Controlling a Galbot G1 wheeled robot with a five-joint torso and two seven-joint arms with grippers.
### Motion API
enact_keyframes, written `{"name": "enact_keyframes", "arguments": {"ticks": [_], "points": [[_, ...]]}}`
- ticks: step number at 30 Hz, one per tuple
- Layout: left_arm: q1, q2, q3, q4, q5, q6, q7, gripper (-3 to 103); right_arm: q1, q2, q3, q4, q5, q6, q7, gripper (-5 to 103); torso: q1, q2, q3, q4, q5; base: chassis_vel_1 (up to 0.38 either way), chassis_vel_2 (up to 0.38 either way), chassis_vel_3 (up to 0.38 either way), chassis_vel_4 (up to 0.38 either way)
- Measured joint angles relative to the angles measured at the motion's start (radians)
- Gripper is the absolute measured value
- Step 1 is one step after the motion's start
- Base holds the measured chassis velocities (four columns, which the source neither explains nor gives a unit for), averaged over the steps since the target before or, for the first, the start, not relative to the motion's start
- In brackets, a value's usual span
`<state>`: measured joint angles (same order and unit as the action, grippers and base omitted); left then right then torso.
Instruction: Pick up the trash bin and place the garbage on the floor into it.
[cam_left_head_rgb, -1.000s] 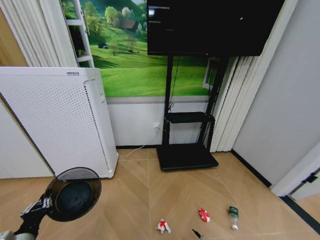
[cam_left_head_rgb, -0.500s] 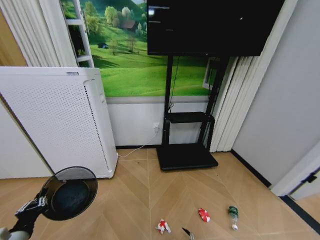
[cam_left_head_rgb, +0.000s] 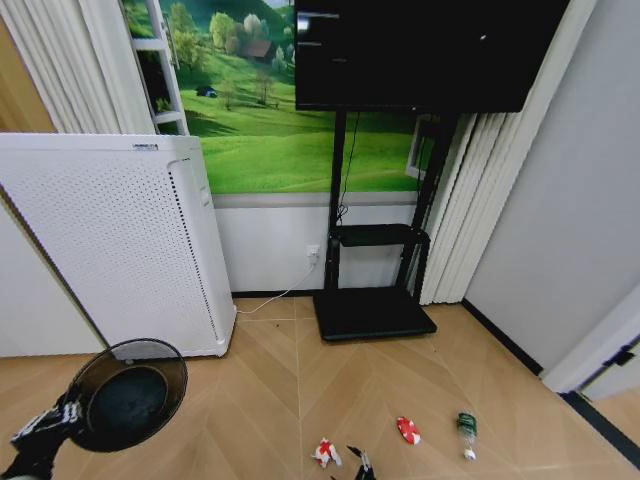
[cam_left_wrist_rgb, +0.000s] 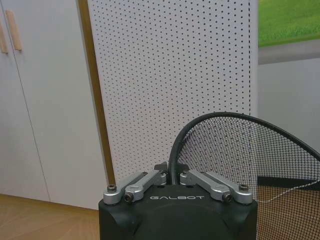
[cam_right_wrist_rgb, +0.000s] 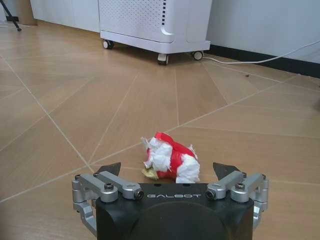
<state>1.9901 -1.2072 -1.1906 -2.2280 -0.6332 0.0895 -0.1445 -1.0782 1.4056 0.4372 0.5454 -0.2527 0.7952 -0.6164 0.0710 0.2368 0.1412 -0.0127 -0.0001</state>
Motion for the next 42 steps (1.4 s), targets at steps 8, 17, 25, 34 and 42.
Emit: {"name": "enact_keyframes", "arguments": {"ticks": [8,17,25,34,42], "points": [[0.022,-0.002,-0.036,-0.036,-0.03,0.007,-0.006,6,0.027,0.034,-0.007,-0.024,-0.055,0.0,0.045,100,0.0,0.0,0.0,0.0001,0.0,0.0,0.0,0.0,0.0],[0.049,-0.013,-0.067,-0.046,-0.051,-0.009,0.0,6,0.062,0.051,-0.007,-0.071,-0.109,-0.013,0.173,100,0.0,0.0,0.0,0.0002,0.0,0.0,0.0,0.0,0.0],[0.049,-0.012,-0.069,-0.049,-0.057,-0.01,0.002,6,0.071,0.057,-0.006,-0.102,-0.145,-0.023,0.215,100,0.0,0.0,0.0,0.0001,0.0001,0.0,0.0,0.0,0.0],[0.046,-0.007,-0.069,-0.034,-0.058,-0.012,0.002,6,0.07,0.066,-0.013,-0.112,-0.147,-0.023,0.187,100,0.0,0.0,0.0,0.0001,-0.0001,0.0,0.0,0.0,0.0],[0.038,-0.004,-0.068,0.001,-0.053,-0.024,0.006,6,0.08,0.096,-0.04,-0.129,-0.145,-0.023,0.201,100,0.0,0.0,0.0,0.0002,-0.0001,0.0,0.0,0.0,0.0]]}}
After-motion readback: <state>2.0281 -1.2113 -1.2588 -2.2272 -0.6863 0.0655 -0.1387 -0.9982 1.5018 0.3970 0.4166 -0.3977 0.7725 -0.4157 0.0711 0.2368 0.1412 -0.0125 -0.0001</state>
